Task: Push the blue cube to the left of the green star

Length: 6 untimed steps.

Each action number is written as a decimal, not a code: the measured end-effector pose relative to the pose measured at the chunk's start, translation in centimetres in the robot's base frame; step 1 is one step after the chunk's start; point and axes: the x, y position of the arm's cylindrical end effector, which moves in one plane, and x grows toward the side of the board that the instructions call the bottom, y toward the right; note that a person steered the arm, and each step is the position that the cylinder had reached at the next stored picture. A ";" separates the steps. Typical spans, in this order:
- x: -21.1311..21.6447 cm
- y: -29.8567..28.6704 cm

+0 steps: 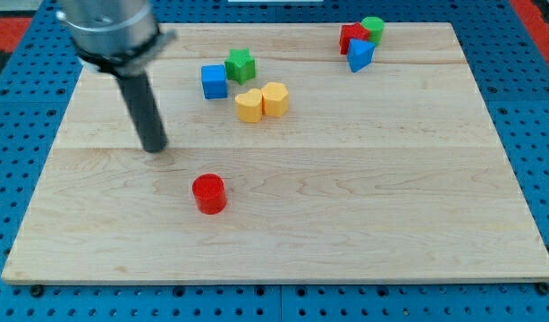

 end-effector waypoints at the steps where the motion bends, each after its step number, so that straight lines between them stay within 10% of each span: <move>1: -2.8 0.2; 6: -11.6 9.0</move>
